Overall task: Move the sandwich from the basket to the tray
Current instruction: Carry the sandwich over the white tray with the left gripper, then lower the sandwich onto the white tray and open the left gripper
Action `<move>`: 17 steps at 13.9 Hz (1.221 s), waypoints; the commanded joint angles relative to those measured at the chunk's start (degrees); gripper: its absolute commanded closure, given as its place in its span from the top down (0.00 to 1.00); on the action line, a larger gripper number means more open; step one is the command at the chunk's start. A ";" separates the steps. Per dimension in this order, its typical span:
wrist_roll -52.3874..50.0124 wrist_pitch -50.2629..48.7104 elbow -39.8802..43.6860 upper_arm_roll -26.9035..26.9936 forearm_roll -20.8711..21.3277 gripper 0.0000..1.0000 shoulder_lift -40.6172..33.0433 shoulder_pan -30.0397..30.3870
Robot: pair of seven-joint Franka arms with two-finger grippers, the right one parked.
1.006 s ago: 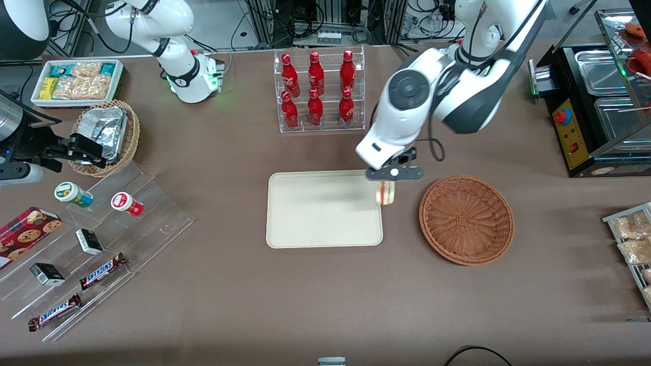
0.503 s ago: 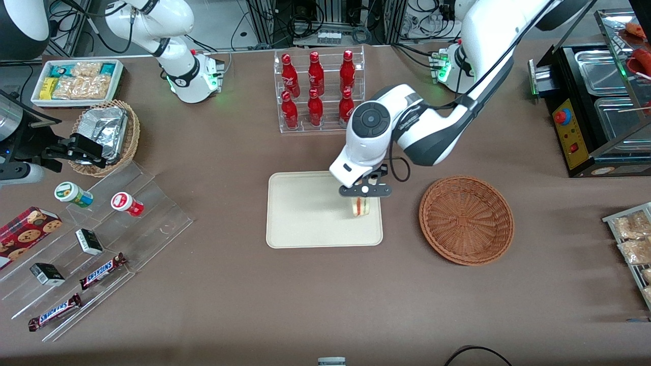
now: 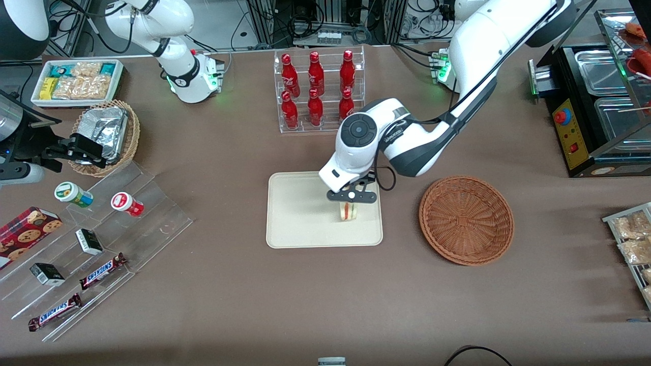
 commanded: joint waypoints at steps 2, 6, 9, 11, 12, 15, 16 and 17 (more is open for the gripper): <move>-1.32 0.59 2.23 -0.54 2.86 0.00 3.13 -0.77; -1.58 1.21 2.14 -0.19 5.05 0.00 4.36 -1.12; -2.89 1.47 2.23 -0.10 7.69 0.00 5.59 -1.04; -3.25 1.82 2.23 -0.10 8.40 0.00 6.03 -1.04; -3.34 2.52 2.23 -0.10 8.84 0.00 6.47 -1.04; -4.31 4.02 2.23 -0.01 9.63 0.00 6.82 -1.04; -4.48 4.02 2.23 0.08 10.33 0.00 7.09 -1.04; -4.57 4.02 2.31 0.08 10.60 0.00 7.44 -1.12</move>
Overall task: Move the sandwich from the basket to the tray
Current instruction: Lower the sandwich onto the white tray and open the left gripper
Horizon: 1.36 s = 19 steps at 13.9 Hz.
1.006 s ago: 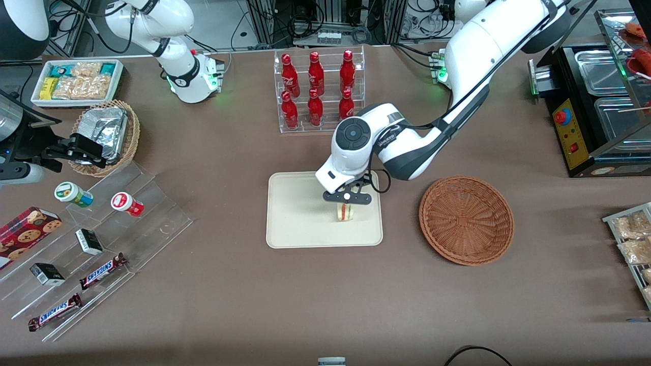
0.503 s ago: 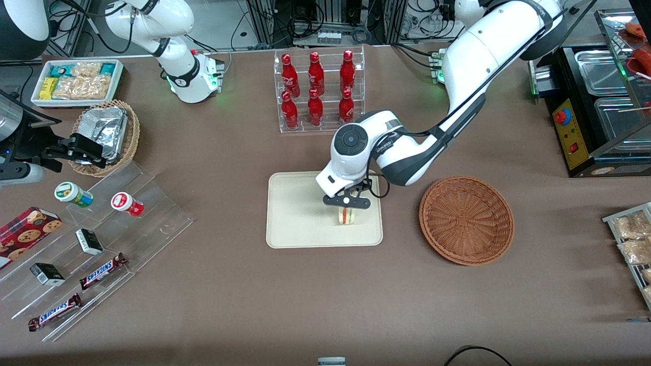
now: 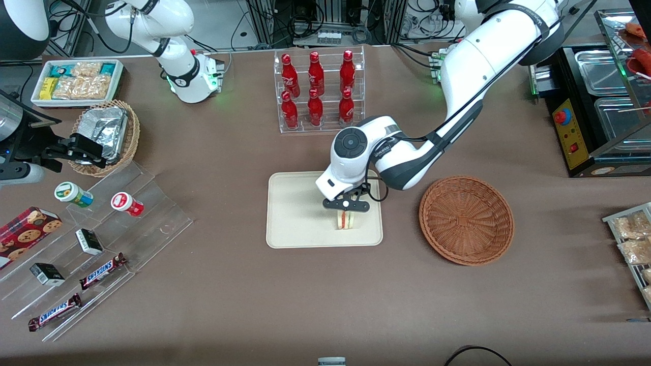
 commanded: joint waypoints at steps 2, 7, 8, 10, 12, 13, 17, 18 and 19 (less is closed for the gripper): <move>-1.58 0.16 1.91 -0.02 2.65 0.00 1.94 -0.73; -6.50 2.18 1.91 -0.02 7.74 0.00 3.96 -0.64; -6.51 2.09 1.91 -0.02 7.75 0.00 3.96 -0.64; -6.51 2.09 1.91 -0.02 7.49 0.65 3.96 -0.64; -6.94 2.09 1.91 -0.02 7.31 1.00 3.79 -0.64; -7.99 2.00 2.00 -0.11 7.22 1.00 3.53 -0.56; -11.51 0.25 3.23 -0.63 7.13 1.00 2.30 -0.12; -12.30 -0.71 3.58 -0.72 6.70 1.00 1.60 -0.03; -12.31 -2.03 4.02 -0.72 5.65 1.00 0.55 -0.03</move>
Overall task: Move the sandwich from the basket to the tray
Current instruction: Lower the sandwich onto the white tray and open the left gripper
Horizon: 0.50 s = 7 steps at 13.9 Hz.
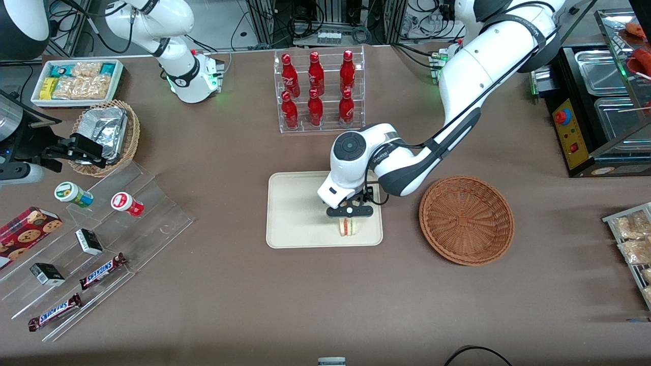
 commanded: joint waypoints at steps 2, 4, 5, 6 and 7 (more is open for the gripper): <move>-1.78 -7.30 2.99 -0.68 -3.36 1.00 -4.13 -0.18; -1.61 -12.39 5.54 -1.64 -5.74 1.00 -6.41 -0.09; -1.17 -15.03 6.33 -1.74 -6.27 1.00 -7.90 -0.09; -1.16 -16.88 6.77 -1.74 -6.28 1.00 -9.39 -0.09; -1.08 -17.16 6.69 -1.74 -6.80 1.00 -10.71 -0.09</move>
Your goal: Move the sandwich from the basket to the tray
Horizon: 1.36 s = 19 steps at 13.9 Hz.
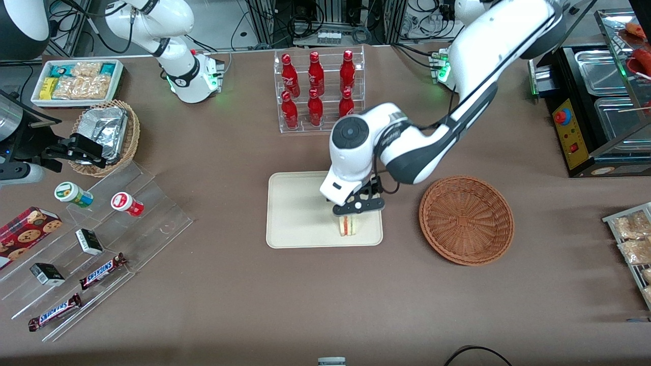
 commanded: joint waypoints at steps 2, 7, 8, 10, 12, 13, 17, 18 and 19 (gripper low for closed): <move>-0.24 -2.58 0.55 0.18 -2.44 1.00 -4.86 -0.16; 7.12 -11.09 3.79 0.44 -4.54 1.00 -8.90 -0.16; 8.44 -12.59 5.20 0.79 -6.81 1.00 -9.60 -0.08; 13.09 -14.88 6.79 1.23 -8.67 1.00 -11.01 1.06; 19.50 -18.56 8.89 3.32 -10.86 1.00 -12.15 1.59; 22.66 -20.41 10.47 6.04 -13.75 1.00 -12.85 1.59; 37.08 -22.88 11.89 17.03 -22.72 1.00 -16.37 1.24; 40.50 -23.49 11.89 20.44 -25.09 1.00 -17.16 1.07; 43.67 -23.76 11.80 23.09 -26.33 1.00 -17.95 0.98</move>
